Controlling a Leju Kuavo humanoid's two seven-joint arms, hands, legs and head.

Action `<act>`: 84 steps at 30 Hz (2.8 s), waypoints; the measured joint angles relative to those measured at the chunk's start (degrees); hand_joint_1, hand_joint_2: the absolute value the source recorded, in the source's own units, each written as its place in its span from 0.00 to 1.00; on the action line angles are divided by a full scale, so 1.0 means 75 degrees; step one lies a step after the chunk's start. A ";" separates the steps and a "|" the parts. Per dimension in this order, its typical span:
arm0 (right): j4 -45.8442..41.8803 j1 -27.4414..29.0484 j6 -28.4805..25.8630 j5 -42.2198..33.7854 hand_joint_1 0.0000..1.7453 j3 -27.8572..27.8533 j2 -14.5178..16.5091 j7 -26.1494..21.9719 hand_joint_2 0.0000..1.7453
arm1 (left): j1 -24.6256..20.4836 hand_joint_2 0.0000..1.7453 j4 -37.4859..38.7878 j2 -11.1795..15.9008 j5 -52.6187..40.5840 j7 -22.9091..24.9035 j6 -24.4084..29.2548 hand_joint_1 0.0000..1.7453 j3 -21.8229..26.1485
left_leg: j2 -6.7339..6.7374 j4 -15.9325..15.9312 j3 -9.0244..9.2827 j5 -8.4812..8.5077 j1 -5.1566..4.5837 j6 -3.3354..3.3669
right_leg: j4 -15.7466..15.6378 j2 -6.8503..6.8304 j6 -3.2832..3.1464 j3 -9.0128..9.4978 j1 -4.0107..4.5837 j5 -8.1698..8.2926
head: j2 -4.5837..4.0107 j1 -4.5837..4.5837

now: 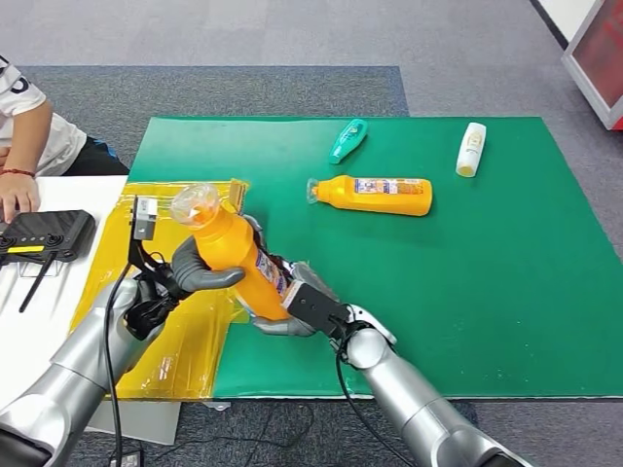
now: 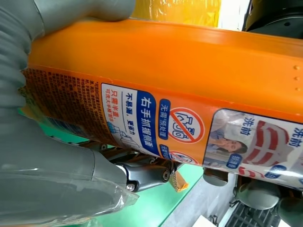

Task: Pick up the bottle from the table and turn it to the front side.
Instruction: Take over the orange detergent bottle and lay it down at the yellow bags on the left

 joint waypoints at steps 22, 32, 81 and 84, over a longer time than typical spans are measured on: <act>0.0000 -0.0032 0.0025 0.0003 0.00 0.0039 0.0016 0.0110 1.00 | 0.0251 1.00 -0.0052 0.0014 -0.0212 -0.0127 0.0005 1.00 0.0160 | 0.0000 0.0000 0.0000 0.0000 0.0000 0.0000 | 0.0000 0.0000 0.0000 -0.0002 0.0000 0.0000 | 0.0000 -0.0001; 0.0000 -0.0029 0.0020 0.0003 0.00 0.0039 0.0016 0.0113 1.00 | 0.0324 1.00 -0.0052 0.0024 -0.0219 -0.0136 0.0005 1.00 0.0238 | 0.0000 0.0000 0.0000 0.0000 0.0000 0.0000 | 0.0000 0.0000 -0.0001 -0.0002 0.0000 0.0001 | 0.0000 0.0000; -0.1721 0.0806 0.0549 -0.0860 0.00 -0.2648 -0.0925 -0.0053 1.00 | -0.0175 1.00 -0.1564 0.1835 -0.4796 0.0550 0.2686 1.00 0.0545 | 0.0005 0.0001 -0.0006 0.0019 0.0002 -0.0021 | -0.0001 0.0003 -0.0014 -0.0018 0.0006 0.0016 | 0.0000 0.0000; -0.1703 0.0802 0.0557 -0.0829 0.00 -0.2646 -0.0925 -0.0053 1.00 | -0.0452 1.00 -0.1508 0.1869 -0.4802 0.0653 0.2540 1.00 0.0487 | 0.0005 0.0001 -0.0009 0.0019 0.0001 -0.0021 | -0.0001 0.0003 -0.0014 -0.0019 0.0004 0.0018 | 0.0000 -0.0001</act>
